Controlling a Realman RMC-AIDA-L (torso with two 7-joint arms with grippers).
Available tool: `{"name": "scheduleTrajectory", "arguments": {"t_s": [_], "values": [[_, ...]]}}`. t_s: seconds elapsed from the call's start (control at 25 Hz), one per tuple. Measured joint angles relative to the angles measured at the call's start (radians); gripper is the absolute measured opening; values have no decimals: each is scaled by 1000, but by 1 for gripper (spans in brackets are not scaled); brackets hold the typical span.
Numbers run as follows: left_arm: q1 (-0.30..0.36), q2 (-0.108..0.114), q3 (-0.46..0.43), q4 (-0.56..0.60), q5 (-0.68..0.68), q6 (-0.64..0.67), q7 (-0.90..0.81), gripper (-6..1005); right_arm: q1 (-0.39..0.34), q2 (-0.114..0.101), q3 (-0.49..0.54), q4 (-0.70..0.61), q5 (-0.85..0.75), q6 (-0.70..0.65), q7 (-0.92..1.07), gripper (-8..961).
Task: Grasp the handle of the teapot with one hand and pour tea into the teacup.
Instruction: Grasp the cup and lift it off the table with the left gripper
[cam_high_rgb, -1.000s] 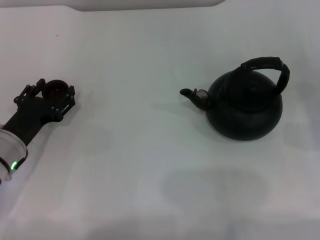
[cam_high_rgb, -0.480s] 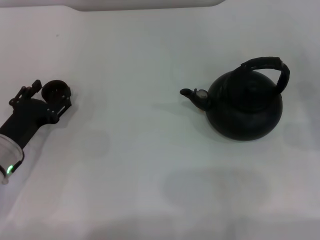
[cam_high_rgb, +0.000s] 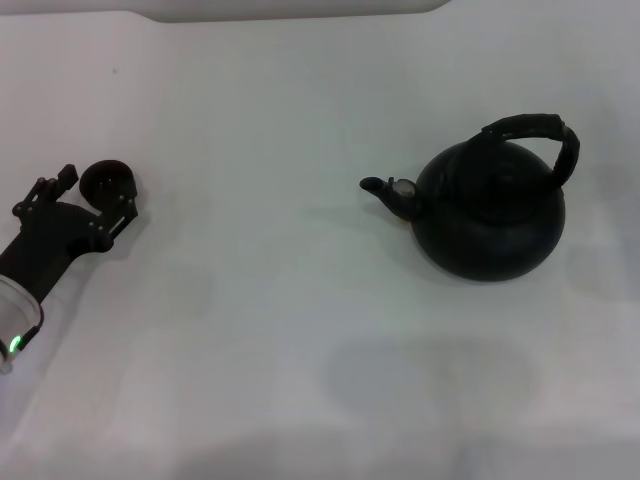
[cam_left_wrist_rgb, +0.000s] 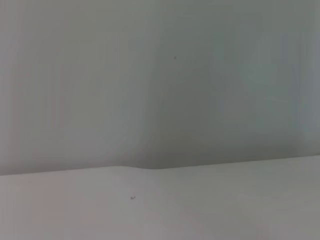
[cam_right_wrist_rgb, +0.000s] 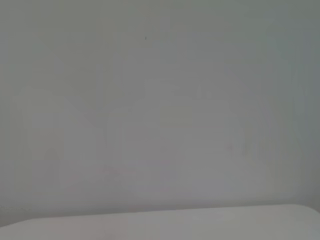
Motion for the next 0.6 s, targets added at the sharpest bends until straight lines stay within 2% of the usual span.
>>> {"name": "scheduleTrajectory", "arguments": {"t_s": [0.6], "values": [[-6,0,-3,7,-1,13,0,786,1,2,0,0,0,4,0,869]]}}
